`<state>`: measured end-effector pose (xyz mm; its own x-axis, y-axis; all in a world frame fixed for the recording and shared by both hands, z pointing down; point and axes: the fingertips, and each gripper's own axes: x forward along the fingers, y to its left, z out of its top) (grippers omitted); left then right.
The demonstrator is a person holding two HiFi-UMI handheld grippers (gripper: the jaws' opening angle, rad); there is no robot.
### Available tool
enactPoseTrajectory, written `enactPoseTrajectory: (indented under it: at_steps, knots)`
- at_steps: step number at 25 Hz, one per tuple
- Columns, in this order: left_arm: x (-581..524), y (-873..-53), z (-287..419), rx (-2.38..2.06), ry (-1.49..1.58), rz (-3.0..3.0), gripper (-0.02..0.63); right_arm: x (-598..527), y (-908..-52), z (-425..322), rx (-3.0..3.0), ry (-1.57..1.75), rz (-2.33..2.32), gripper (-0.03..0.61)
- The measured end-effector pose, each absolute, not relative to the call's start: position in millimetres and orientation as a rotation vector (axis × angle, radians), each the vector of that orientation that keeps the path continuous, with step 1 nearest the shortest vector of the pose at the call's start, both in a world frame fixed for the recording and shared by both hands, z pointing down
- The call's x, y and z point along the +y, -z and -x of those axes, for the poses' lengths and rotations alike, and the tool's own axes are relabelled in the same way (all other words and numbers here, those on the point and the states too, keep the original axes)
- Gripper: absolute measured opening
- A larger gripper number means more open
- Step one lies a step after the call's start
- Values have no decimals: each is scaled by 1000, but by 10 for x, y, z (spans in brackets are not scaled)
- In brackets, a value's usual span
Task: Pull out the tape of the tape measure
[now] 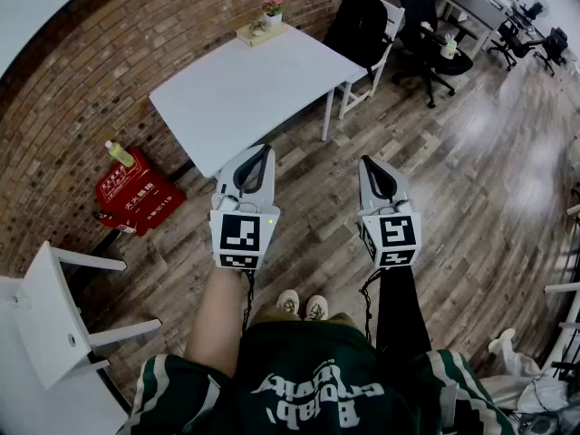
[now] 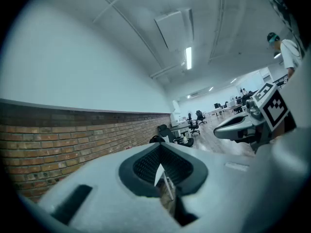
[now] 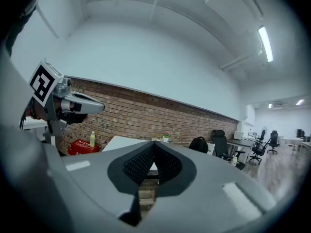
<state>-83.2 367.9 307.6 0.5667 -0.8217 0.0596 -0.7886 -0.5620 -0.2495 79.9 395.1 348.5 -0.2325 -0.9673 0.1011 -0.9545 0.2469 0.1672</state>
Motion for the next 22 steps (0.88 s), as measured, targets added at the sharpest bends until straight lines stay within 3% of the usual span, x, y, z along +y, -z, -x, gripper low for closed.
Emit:
enactPoseTrajectory:
  at_steps: [13, 16, 22]
  knots:
    - [3615, -3061, 1367, 1344, 190, 2635, 8, 3943, -3457, -343, -2283, 108, -1895, 17]
    - [3615, -3076, 1388, 1310, 176, 2660, 81, 3977, -3476, -312, -2286, 105, -1910, 67]
    - [3450, -3074, 1363, 1281, 152, 2694, 104, 3839, -3520, -318, -2313, 66, -1901, 104]
